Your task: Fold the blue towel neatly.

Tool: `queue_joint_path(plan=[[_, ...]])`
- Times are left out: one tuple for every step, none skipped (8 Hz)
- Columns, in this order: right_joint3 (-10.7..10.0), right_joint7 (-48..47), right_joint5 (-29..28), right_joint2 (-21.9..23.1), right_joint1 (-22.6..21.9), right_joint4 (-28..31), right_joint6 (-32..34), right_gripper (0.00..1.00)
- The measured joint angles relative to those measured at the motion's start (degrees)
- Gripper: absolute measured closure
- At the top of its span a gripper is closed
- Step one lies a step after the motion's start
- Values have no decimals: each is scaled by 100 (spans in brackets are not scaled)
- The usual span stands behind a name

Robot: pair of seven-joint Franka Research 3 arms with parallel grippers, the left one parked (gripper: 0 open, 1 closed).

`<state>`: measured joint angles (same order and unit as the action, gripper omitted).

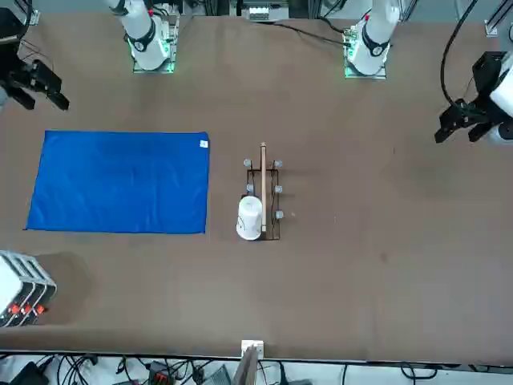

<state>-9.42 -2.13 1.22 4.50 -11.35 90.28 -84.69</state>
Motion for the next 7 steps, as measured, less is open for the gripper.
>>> queue_joint_path(plan=[[0, 0, 0, -1, -2, 0, 0, 0], [0, 0, 0, -5, -2, 0, 0, 0], [-2, -1, 0, -12, -1, 0, -1, 0], [-17, -9, 26, -41, 15, 6, 7, 0], [-42, -12, 95, -136, 102, 41, 10, 0], [-64, -9, 178, -297, 338, 134, -42, 0], [-87, 4, 239, -489, 684, 314, -262, 0]])
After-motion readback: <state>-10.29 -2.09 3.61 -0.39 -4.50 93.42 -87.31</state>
